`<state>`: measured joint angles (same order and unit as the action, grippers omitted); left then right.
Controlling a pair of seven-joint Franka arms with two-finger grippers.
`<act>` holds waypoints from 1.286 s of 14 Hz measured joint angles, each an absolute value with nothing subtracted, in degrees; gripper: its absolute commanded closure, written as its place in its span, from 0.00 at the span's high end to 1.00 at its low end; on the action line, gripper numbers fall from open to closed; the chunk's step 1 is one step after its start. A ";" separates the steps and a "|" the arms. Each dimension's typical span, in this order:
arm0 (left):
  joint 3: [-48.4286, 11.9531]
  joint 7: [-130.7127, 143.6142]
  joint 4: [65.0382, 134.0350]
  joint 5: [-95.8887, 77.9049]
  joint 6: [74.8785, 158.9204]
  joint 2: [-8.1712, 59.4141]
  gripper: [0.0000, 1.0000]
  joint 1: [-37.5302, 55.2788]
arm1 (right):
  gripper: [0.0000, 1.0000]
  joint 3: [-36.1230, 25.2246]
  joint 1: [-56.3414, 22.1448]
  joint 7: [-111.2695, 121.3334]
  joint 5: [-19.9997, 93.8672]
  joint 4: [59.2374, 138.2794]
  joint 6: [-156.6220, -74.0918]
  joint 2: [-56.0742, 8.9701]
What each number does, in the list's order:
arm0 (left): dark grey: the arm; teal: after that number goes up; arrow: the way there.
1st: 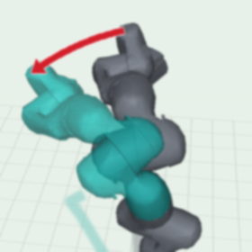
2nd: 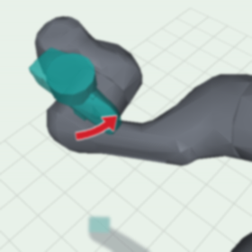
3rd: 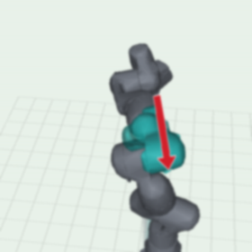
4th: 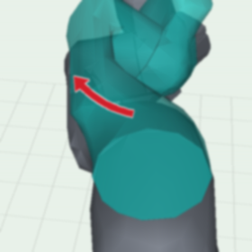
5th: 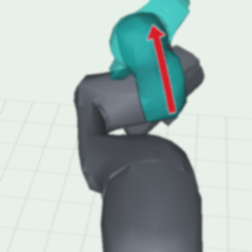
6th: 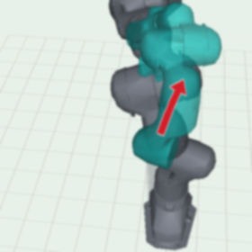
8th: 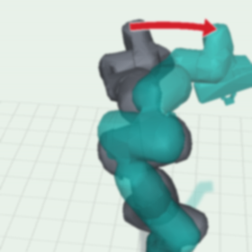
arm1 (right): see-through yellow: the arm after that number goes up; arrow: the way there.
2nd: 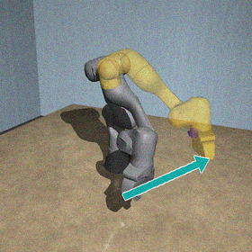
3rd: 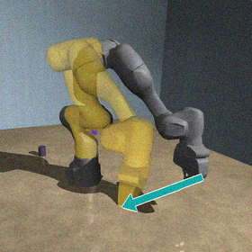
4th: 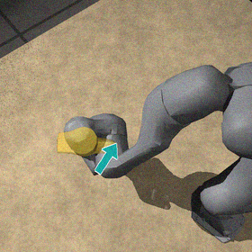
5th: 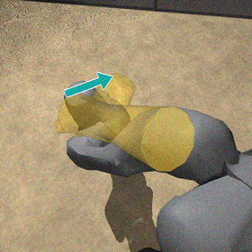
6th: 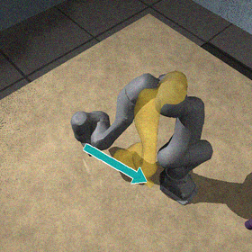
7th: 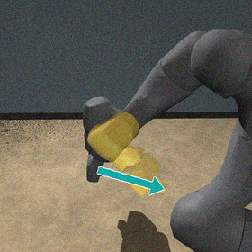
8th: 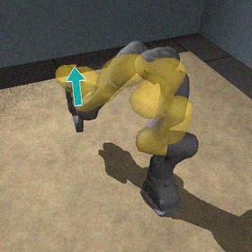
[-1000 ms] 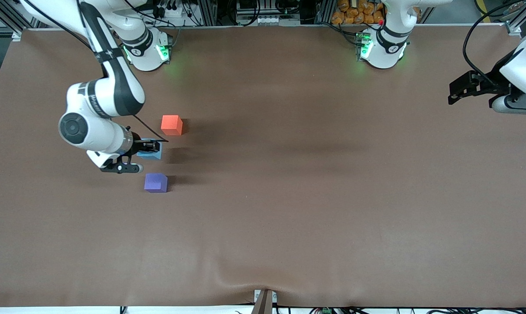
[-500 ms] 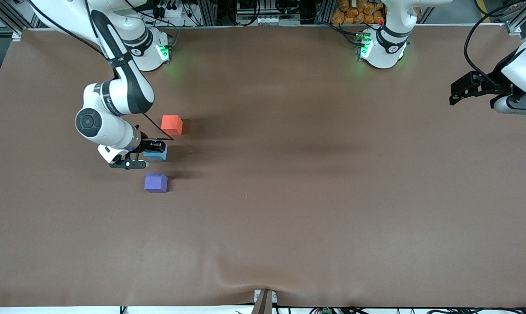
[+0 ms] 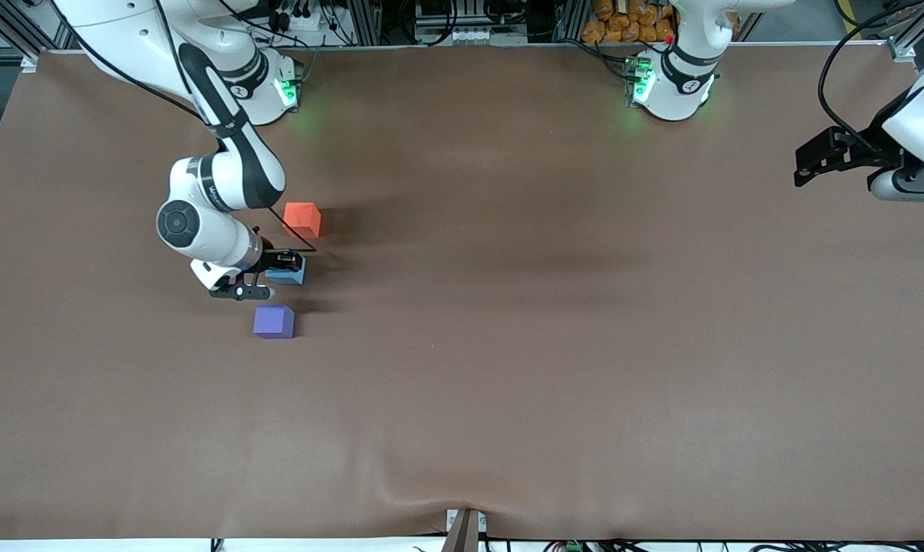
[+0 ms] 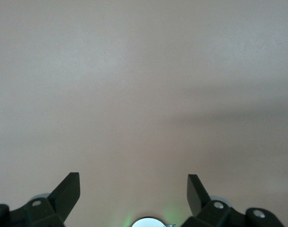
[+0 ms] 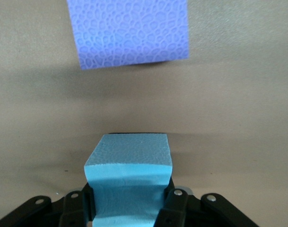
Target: Place blue block between orange and purple blocks
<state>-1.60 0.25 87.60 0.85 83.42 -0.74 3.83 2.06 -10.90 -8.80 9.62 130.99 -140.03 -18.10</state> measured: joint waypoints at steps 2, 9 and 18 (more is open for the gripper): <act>-1.53 0.25 87.32 0.91 83.48 -0.74 1.00 3.82 | 0.00 2.24 -11.20 -8.80 9.89 131.02 -140.57 -18.22; -1.47 0.25 87.12 0.92 83.48 -0.74 1.00 3.80 | 1.00 2.11 -11.44 -8.80 9.94 131.31 -140.93 -18.68; -1.46 0.25 87.13 0.92 83.49 -0.74 1.00 3.78 | 1.00 1.47 -10.66 -8.40 9.11 104.32 -109.09 -15.18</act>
<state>-1.46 0.25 87.13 0.92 83.49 -0.74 3.78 1.47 -10.66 -8.40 9.11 104.32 -109.09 -15.18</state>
